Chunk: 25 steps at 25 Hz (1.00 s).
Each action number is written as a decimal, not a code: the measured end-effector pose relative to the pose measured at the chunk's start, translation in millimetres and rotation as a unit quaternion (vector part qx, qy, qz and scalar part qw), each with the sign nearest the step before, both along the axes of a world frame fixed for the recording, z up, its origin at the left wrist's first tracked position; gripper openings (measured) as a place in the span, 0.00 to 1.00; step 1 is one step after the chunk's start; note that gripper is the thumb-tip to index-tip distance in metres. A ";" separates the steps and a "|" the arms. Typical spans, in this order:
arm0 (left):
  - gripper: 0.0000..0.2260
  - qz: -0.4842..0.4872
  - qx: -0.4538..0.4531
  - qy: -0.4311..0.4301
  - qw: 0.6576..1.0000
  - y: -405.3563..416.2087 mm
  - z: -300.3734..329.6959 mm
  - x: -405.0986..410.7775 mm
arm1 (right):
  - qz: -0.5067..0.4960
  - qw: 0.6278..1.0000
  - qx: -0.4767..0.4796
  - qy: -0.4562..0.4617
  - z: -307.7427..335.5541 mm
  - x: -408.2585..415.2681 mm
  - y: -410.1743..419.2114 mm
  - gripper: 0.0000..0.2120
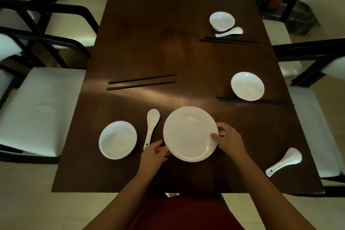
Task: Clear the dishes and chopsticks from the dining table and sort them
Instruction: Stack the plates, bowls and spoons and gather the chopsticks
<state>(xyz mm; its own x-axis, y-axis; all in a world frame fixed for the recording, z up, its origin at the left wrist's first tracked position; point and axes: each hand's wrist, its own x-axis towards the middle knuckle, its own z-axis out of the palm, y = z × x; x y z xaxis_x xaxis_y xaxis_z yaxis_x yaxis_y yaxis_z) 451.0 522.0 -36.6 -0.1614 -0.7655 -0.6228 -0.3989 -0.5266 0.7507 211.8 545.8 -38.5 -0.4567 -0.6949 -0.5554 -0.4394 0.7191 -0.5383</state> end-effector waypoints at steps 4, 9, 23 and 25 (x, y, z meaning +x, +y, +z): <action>0.08 -0.035 -0.135 -0.077 0.987 4.5 23.3 33.5 | 0.038 0.977 -0.098 0.186 21.4 24.7 -2.0 0.18; 0.21 -0.079 -0.372 -0.272 0.884 5.2 34.7 116.1 | 0.267 0.932 -0.228 0.092 34.0 105.0 -23.7 0.20; 0.11 -0.116 -0.336 -0.283 0.891 0.5 4.5 136.5 | 0.362 0.917 -0.167 0.024 3.9 193.3 -47.4 0.16; 0.12 -0.129 -0.383 -0.271 0.874 -0.5 12.4 125.3 | 0.327 0.926 -0.189 0.017 14.5 178.6 -40.7 0.15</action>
<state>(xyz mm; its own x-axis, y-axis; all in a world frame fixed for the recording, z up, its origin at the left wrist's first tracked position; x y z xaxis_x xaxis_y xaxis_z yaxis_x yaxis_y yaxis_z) 576.2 521.6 -24.2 -0.2304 -0.9729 0.0168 -0.8370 0.2070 0.5066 390.4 505.1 -23.9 0.1173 -0.9709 -0.2086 -0.7361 0.0560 -0.6745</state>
